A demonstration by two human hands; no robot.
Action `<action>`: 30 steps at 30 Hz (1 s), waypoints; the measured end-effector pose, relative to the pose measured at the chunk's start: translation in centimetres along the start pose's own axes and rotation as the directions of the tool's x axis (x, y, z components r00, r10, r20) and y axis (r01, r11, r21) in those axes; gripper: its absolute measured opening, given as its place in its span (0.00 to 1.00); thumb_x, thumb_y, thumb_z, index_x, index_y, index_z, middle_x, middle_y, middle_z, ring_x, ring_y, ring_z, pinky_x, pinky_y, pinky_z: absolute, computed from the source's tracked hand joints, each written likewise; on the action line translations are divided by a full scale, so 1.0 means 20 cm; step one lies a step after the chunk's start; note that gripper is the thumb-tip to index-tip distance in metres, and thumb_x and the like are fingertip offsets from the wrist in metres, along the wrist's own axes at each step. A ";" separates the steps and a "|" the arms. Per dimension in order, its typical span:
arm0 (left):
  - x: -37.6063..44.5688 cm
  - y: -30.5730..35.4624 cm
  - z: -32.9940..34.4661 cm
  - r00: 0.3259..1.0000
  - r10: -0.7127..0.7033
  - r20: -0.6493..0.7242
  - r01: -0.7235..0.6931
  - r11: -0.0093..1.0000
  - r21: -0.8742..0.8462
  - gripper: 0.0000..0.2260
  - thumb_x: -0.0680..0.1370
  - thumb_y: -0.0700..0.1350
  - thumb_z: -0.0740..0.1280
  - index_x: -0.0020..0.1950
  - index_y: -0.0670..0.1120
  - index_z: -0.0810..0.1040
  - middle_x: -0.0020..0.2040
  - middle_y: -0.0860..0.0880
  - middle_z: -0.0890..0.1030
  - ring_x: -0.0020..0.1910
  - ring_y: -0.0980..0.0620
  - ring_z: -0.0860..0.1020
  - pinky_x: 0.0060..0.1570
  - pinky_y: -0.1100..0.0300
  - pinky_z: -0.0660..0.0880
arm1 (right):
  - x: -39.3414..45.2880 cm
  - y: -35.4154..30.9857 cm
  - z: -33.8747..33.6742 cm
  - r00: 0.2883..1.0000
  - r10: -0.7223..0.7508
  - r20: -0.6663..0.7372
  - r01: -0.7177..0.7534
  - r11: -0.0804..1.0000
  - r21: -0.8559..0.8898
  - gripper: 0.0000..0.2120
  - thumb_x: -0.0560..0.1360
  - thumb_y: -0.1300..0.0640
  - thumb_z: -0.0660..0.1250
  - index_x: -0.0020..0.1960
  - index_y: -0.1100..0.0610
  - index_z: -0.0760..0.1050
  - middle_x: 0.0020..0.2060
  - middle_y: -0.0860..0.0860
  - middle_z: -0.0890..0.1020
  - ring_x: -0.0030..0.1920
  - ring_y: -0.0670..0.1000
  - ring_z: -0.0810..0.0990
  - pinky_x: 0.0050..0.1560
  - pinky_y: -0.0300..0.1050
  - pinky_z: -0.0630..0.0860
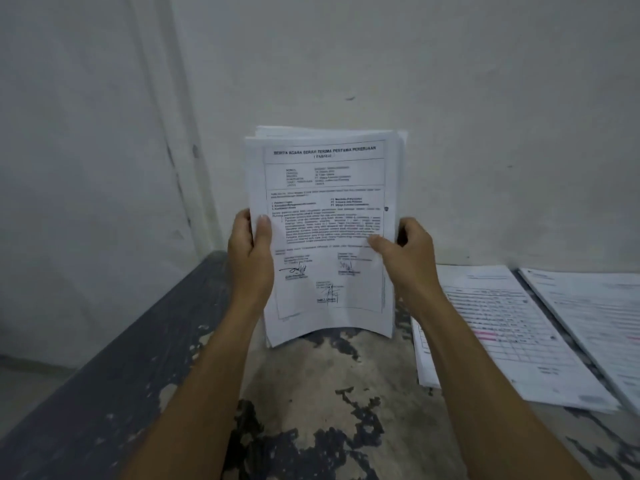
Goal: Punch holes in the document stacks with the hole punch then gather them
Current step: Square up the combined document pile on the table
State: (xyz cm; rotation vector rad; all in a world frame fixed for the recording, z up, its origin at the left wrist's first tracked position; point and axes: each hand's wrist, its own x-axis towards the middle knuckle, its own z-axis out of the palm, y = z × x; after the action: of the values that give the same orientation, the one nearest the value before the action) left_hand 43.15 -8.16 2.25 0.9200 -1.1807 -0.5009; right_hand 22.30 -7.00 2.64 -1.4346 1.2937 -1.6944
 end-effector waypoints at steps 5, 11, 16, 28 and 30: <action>-0.01 -0.02 0.00 0.997 0.042 -0.059 -0.031 0.984 0.173 0.14 0.83 0.56 0.55 0.57 0.47 0.70 0.49 0.52 0.81 0.45 0.48 0.82 0.45 0.41 0.80 | 0.00 0.02 0.01 0.996 0.039 0.081 -0.043 0.998 0.051 0.10 0.76 0.55 0.70 0.55 0.56 0.74 0.50 0.50 0.83 0.50 0.51 0.82 0.52 0.54 0.81; -0.02 0.00 0.03 0.986 0.157 -0.059 -0.150 0.984 0.099 0.12 0.84 0.53 0.56 0.55 0.45 0.71 0.47 0.60 0.82 0.43 0.61 0.81 0.39 0.66 0.78 | 0.01 -0.01 -0.01 0.994 -0.048 0.099 0.043 0.998 0.056 0.09 0.77 0.56 0.69 0.55 0.49 0.73 0.51 0.44 0.82 0.51 0.44 0.82 0.52 0.44 0.79; 0.00 0.00 0.02 0.991 0.128 -0.049 -0.122 0.986 0.111 0.13 0.84 0.55 0.54 0.51 0.47 0.70 0.42 0.60 0.79 0.40 0.63 0.78 0.37 0.65 0.75 | -0.01 -0.01 -0.01 0.993 -0.050 0.108 0.042 0.996 0.076 0.13 0.79 0.54 0.67 0.62 0.47 0.71 0.57 0.43 0.81 0.57 0.45 0.80 0.60 0.50 0.77; 0.00 0.07 0.08 0.979 0.192 -0.068 -0.175 0.965 0.197 0.10 0.85 0.49 0.56 0.58 0.44 0.70 0.47 0.60 0.80 0.43 0.66 0.79 0.36 0.73 0.75 | 0.00 -0.05 0.01 0.992 -0.114 0.045 0.116 0.992 -0.043 0.12 0.79 0.57 0.67 0.59 0.47 0.69 0.47 0.33 0.75 0.42 0.24 0.75 0.37 0.18 0.69; 0.00 0.07 0.09 0.975 0.208 -0.073 -0.188 0.958 0.217 0.08 0.85 0.48 0.56 0.58 0.45 0.69 0.46 0.63 0.79 0.44 0.67 0.79 0.35 0.73 0.75 | 0.01 -0.04 0.00 0.991 -0.128 0.046 0.131 0.990 -0.053 0.11 0.80 0.58 0.66 0.58 0.47 0.69 0.48 0.34 0.76 0.44 0.24 0.75 0.38 0.19 0.69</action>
State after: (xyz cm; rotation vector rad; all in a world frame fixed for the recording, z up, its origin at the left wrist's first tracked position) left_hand 41.31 -7.89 3.55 0.9803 -1.2386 -0.1705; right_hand 22.46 -6.92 3.50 -1.6096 1.2576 -1.7128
